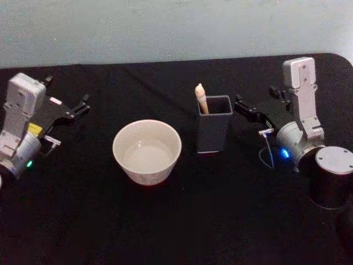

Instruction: Pick up the stirring spoon with one hand, stir inside the cup, then place it back in its original position.

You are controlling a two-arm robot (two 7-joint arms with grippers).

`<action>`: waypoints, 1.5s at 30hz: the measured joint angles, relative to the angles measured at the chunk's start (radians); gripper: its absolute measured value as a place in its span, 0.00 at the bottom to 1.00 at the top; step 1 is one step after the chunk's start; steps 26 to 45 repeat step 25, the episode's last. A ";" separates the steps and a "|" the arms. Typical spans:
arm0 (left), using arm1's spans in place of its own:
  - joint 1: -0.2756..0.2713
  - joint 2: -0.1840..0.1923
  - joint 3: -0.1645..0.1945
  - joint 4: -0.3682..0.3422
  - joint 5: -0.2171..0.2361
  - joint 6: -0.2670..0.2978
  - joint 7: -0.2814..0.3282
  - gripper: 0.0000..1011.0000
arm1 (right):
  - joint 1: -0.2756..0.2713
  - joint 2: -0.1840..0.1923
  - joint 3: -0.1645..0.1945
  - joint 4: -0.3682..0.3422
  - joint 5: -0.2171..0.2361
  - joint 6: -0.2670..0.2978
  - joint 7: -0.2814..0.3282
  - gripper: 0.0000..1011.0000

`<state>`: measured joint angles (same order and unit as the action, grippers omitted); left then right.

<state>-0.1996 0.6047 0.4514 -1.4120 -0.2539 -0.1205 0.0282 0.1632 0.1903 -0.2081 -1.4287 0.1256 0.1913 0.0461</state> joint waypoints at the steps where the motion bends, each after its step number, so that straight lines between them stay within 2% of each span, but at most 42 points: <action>1: 0.000 0.000 0.000 0.000 0.000 0.000 0.000 0.99 | 0.000 0.000 0.000 0.000 0.000 0.000 0.000 0.99; 45: 0.000 0.000 0.000 0.000 0.000 0.000 0.000 0.99 | 0.000 0.000 0.000 0.000 0.000 0.000 0.000 0.99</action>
